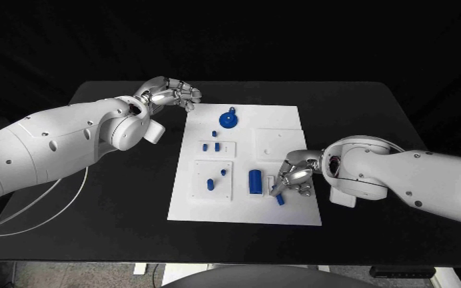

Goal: Assemble the parts on the task board

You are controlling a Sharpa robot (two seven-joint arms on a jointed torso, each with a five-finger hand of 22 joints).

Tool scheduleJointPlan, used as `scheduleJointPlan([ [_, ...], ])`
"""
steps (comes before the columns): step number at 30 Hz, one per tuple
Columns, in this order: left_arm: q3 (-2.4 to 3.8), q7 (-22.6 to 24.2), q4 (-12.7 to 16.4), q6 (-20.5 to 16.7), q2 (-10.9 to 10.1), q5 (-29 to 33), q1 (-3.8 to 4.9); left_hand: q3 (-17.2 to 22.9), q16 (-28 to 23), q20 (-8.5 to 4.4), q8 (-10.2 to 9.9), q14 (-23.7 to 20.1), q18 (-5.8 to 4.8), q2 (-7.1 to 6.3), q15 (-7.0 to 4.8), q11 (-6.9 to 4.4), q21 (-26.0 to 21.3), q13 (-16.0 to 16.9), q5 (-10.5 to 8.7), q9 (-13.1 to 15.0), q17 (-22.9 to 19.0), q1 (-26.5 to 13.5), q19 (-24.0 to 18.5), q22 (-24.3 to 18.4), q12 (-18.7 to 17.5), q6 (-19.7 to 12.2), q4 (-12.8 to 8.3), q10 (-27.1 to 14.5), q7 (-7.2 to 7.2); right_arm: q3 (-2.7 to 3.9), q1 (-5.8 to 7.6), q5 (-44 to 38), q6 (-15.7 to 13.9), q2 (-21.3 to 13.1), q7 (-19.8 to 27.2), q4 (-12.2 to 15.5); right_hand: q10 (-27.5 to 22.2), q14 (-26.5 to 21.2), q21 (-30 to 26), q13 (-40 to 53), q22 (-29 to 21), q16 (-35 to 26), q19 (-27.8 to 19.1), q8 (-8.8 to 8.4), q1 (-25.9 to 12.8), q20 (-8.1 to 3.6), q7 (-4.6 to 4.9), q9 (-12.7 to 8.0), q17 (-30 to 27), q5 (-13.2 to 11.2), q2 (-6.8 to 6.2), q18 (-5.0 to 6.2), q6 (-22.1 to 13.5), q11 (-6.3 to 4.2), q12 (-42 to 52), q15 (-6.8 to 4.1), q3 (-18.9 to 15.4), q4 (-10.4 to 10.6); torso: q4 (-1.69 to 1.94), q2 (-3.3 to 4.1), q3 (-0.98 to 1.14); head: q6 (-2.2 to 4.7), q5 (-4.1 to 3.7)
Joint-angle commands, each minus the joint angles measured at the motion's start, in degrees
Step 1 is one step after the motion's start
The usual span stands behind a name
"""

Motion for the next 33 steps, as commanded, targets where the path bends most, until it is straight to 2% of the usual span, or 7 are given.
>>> scheduleJointPlan([
  [1, 0.02, 0.4, 0.1, 0.6, 0.0, 0.0, 0.03, 0.1, -0.2, 0.18, 0.3, 0.2, 0.61, -0.04, 0.11, -0.18, -0.4, 0.1, -0.16, -0.1, 0.1, -0.1, 0.3, 0.1, 0.3, -0.4, 0.3, -0.3, 0.57, -0.24, -0.33, -0.7, 0.1, 0.1, -0.5, -0.2, 0.4, 0.3, 0.4, -0.1, 0.9, 0.0, 0.3, 0.35, -0.1, -0.04, 0.03, -0.6, 0.0, -0.3, -0.15, 0.48, 0.0, 0.0, 0.0, 0.07, 0.2, 0.3, 0.0, 0.01, 0.0, 0.08, 0.0],
  [5, 0.02, 0.3, 0.1, 0.6, 0.0, 0.0, 0.03, 0.1, -0.2, 0.18, 0.3, 0.2, 0.6, -0.03, 0.11, -0.18, -0.4, 0.1, -0.16, -0.1, 0.1, -0.1, 0.4, 0.1, 0.3, -0.4, 0.3, -0.3, 0.57, -0.24, -0.33, -1.3, 0.0, 0.1, -0.7, -0.4, 0.6, 0.4, 0.5, -0.1, 1.0, 0.1, 0.4, 0.49, 1.0, -0.22, -0.09, -0.6, 0.0, -0.3, 1.26, 0.48, 0.3, -0.12, 0.1, -0.03, 1.4, 0.0, 0.01, 0.01, -0.01, 0.11, 0.0],
  [9, 0.02, 0.3, 0.1, 0.6, 0.0, 0.0, 0.03, 0.1, -0.2, 0.18, 0.3, 0.2, 0.6, -0.02, 0.11, -0.18, -0.4, 0.1, -0.16, -0.1, 0.1, -0.1, 0.4, 0.1, 0.3, -0.4, 0.3, -0.3, 0.57, -0.24, -0.32, -1.6, -0.5, 0.0, -0.8, -0.8, 0.8, 0.5, 0.5, -0.1, 0.9, 0.1, 0.4, 0.76, 2.7, -0.2, -0.24, -0.6, 0.0, -0.3, 3.77, 0.47, 0.8, -0.25, 0.1, -0.12, 4.1, 0.0, -0.04, -0.01, -0.02, 0.05, -0.04],
  [13, 0.02, 0.4, 0.1, 0.6, 0.0, 0.0, 0.03, 0.1, -0.2, 0.18, 0.3, 0.2, 0.6, -0.02, 0.11, -0.18, -0.4, 0.1, -0.17, -0.1, 0.1, -0.1, 0.4, 0.1, 0.3, -0.4, 0.3, -0.3, 0.57, -0.24, -0.32, -1.5, -0.8, -0.2, -0.7, -1.2, 1.2, 0.6, 0.6, -0.1, 1.0, 0.1, 0.5, 0.98, 3.4, 0.01, -0.35, -0.7, 0.0, -0.3, 4.98, 0.43, 1.3, -0.35, 0.1, -0.17, 7.5, 0.6, -0.01, -0.02, -0.03, 0.07, -0.05],
  [23, 0.02, 0.3, 0.1, 0.6, 0.0, 0.0, 0.03, 0.1, -0.2, 0.19, 0.4, 0.2, 0.6, -0.01, 0.11, -0.18, -0.4, 0.1, -0.17, -0.1, 0.1, -0.1, 0.4, 0.1, 0.3, -0.4, 0.3, -0.3, 0.57, -0.21, -0.19, 5.2, -2.6, -1.1, -1.1, -1.0, 1.7, 0.8, 1.1, -0.1, 1.1, 0.4, 0.7, 1.34, 2.6, 0.28, -0.47, -0.7, 0.1, -0.3, 4.63, 0.48, 1.9, -0.45, 0.2, -0.15, 9.3, 0.5, 0.0, -0.03, -0.03, 0.15, -0.04],
  [29, 0.02, 0.3, 0.1, 0.6, 0.1, 0.0, 0.03, 0.1, -0.2, 0.18, 0.4, 0.2, 0.6, -0.02, 0.11, -0.18, -0.5, 0.1, -0.16, -0.1, 0.1, -0.1, 0.4, 0.1, 0.3, -0.4, 0.3, -0.3, 0.57, -0.15, 0.72, 12.0, -5.9, -1.5, -3.2, -0.1, 1.8, 0.8, 1.2, -0.1, 1.1, 0.3, 0.6, 1.6, 1.9, 0.4, -0.59, -0.7, 0.0, -0.3, 4.24, 0.48, 2.4, -0.55, 0.0, -0.2, 9.8, 0.7, 0.0, -0.02, -0.01, 0.28, 0.02],
  [33, 0.02, 0.3, 0.1, 0.6, 0.1, 0.0, 0.04, 0.1, -0.3, 0.19, 0.4, 0.2, 0.6, -0.03, 0.11, -0.18, -0.5, 0.1, -0.17, -0.1, 0.2, -0.1, 0.4, 0.1, 0.3, -0.4, 0.3, -0.3, 0.57, -0.15, 1.1, 13.6, -6.7, -1.2, -5.2, 0.0, 1.8, 0.8, 1.3, -0.2, 1.1, 0.3, 0.7, 1.67, 1.6, 0.4, -0.64, -0.7, 0.0, -0.3, 4.13, 0.48, 2.5, -0.59, 0.0, -0.25, 9.7, 0.8, 0.0, -0.02, -0.02, 0.28, 0.04],
])
